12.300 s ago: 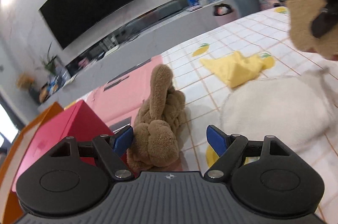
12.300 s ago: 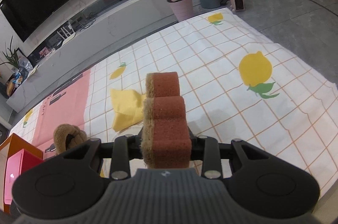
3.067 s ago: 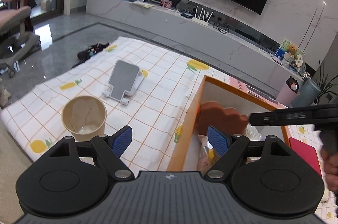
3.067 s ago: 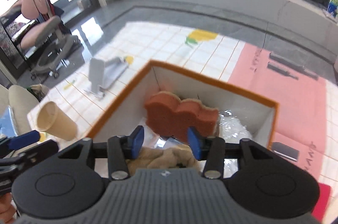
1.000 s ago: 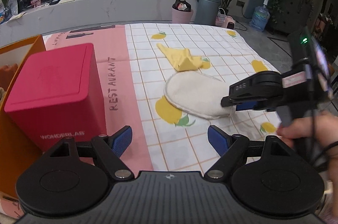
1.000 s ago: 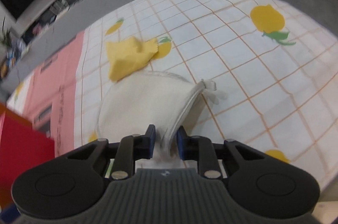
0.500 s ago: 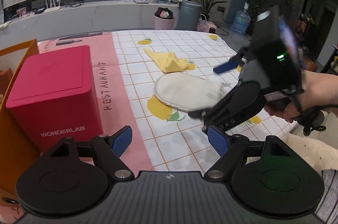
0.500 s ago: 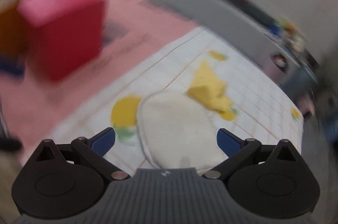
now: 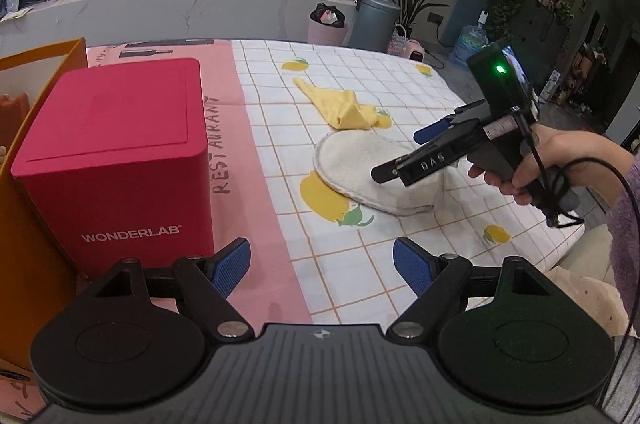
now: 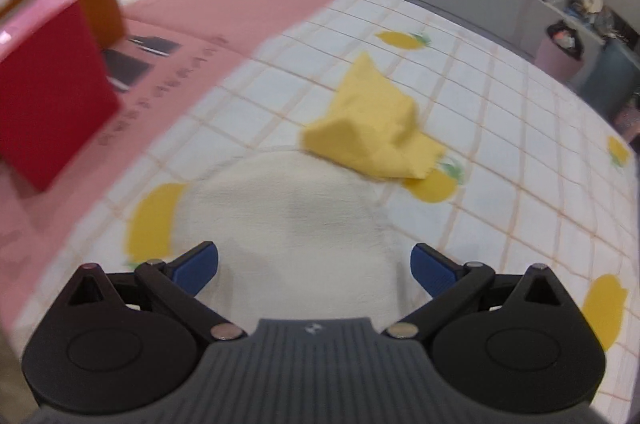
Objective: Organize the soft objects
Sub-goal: 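Close the right gripper on the edge of the white round pad, then lift the white pad with the right tool while the left tool grasps the yellow cloth, then carry the yellow cloth and white pad over the box with both tools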
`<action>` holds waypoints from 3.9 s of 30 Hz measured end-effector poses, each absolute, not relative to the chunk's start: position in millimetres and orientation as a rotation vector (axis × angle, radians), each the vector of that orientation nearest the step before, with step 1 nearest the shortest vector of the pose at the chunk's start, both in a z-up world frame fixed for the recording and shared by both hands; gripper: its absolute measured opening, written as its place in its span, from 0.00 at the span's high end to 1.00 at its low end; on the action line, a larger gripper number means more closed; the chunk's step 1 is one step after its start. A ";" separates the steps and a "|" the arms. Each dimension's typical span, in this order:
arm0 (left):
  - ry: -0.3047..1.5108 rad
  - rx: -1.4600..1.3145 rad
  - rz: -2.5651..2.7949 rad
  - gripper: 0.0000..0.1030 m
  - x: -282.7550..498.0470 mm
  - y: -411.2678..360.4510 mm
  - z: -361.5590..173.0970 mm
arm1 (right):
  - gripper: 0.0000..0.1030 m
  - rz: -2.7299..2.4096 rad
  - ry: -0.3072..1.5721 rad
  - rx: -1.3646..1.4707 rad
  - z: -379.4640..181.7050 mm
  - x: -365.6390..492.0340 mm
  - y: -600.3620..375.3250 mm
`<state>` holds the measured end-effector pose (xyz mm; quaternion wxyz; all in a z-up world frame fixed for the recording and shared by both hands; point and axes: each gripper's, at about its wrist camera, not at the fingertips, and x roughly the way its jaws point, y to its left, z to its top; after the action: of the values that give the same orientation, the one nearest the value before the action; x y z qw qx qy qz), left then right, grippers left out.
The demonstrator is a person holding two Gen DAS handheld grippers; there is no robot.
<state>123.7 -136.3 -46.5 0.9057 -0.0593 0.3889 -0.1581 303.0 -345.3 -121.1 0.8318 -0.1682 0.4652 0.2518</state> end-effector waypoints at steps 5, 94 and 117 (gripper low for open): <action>0.819 -0.105 -0.327 0.08 124.1 -139.7 -51.3 | 0.02 0.556 1.075 -0.181 -127.8 316.4 -356.3; 0.925 0.067 -0.147 0.91 376.6 -298.4 -103.6 | 0.78 -0.114 0.736 0.807 -66.9 207.2 -480.0; 0.791 0.086 -0.335 0.99 292.8 -229.0 31.5 | 0.78 0.037 0.693 0.734 -33.5 166.3 -463.6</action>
<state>292.8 -229.0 31.5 0.9083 0.0416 0.3834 -0.1622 166.3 -463.6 -33.5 0.8751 0.3518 0.3319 0.0178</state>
